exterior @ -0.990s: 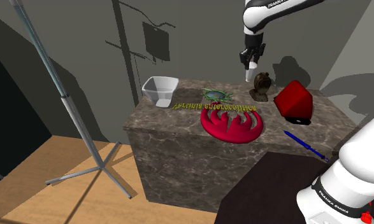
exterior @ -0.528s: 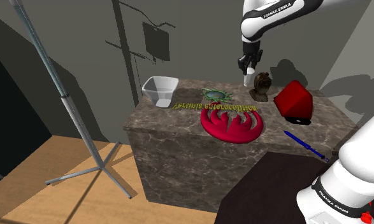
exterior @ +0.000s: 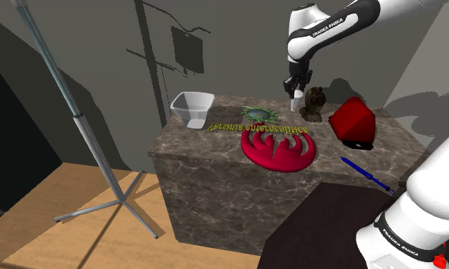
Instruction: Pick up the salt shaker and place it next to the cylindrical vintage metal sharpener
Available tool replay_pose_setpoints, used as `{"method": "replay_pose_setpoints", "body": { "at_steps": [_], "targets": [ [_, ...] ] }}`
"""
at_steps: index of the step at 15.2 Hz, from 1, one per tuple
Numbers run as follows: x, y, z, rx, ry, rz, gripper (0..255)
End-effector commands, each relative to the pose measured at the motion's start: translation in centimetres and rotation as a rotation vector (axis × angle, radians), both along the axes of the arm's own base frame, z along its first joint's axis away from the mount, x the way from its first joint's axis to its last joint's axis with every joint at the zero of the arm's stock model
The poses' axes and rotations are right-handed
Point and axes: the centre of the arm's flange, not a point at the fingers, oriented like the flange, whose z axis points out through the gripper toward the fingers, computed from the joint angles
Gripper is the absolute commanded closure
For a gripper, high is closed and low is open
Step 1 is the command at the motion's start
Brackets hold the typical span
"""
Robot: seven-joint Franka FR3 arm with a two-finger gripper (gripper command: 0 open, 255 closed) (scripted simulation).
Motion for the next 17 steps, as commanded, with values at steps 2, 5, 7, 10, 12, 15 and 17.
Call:
{"method": "replay_pose_setpoints", "body": {
  "at_steps": [2, 5, 7, 10, 12, 15, 17],
  "targets": [
    [0.0, 0.0, -1.5, 0.000, -0.001, 0.000, 255],
    [0.0, 0.0, -3.1, 0.000, -0.001, 0.000, 255],
    [0.0, 0.0, -4.2, 0.000, -0.001, 0.000, 255],
    [0.0, 0.0, -5.7, 0.000, -0.001, 0.000, 255],
    [0.0, 0.0, -6.8, 0.000, -0.001, 0.000, 255],
    [0.0, 0.0, -8.4, 0.000, -0.001, 0.000, 255],
    [0.0, 0.0, -9.4, 0.000, -0.001, 0.000, 255]
  ]
}}
